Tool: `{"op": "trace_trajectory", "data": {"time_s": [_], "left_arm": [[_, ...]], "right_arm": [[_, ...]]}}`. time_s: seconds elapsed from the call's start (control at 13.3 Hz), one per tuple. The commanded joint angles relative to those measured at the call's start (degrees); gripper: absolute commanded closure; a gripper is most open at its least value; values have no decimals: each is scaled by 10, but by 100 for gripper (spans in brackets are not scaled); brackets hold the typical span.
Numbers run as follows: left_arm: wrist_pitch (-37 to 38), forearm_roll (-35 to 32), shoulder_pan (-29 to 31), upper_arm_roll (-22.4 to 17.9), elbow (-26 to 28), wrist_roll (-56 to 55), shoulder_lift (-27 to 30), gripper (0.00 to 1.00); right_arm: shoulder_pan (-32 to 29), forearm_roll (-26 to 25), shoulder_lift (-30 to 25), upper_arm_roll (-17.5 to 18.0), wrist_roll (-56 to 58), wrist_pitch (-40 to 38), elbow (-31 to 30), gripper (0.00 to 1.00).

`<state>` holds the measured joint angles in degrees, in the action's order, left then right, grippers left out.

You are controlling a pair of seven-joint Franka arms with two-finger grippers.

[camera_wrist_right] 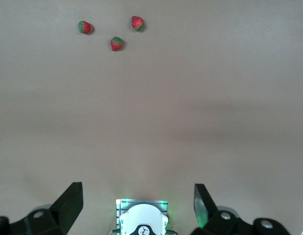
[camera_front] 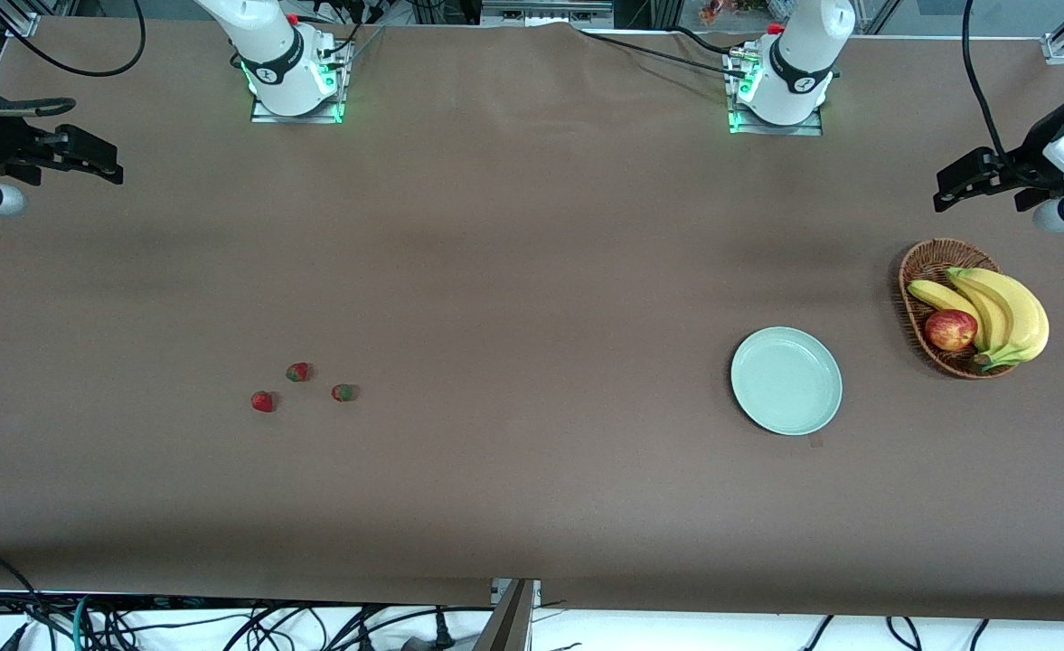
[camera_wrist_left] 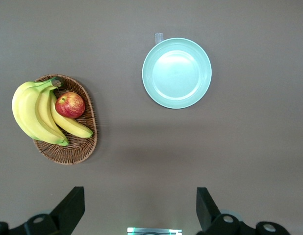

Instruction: Collect all strawberries into plate

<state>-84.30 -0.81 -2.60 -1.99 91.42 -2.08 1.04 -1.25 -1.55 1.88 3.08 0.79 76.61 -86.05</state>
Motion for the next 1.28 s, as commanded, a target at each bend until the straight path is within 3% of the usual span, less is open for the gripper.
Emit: {"op": "trace_trajectory", "data": {"time_s": [0.0, 0.53, 0.9, 1.2], "left_arm": [[10, 7, 1, 0, -8, 1, -2, 0], [6, 2, -4, 1, -8, -4, -5, 0], [16, 2, -3, 1, -7, 0, -4, 0], [17, 1, 1, 1, -8, 0, -3, 0]], "right_arm": [[-2, 9, 4, 2, 4, -2, 11, 0], [11, 25, 33, 7, -2, 30, 7, 0], [30, 30, 154, 10, 3, 99, 10, 0], [67, 26, 256, 11, -1, 228, 9, 0]]}}
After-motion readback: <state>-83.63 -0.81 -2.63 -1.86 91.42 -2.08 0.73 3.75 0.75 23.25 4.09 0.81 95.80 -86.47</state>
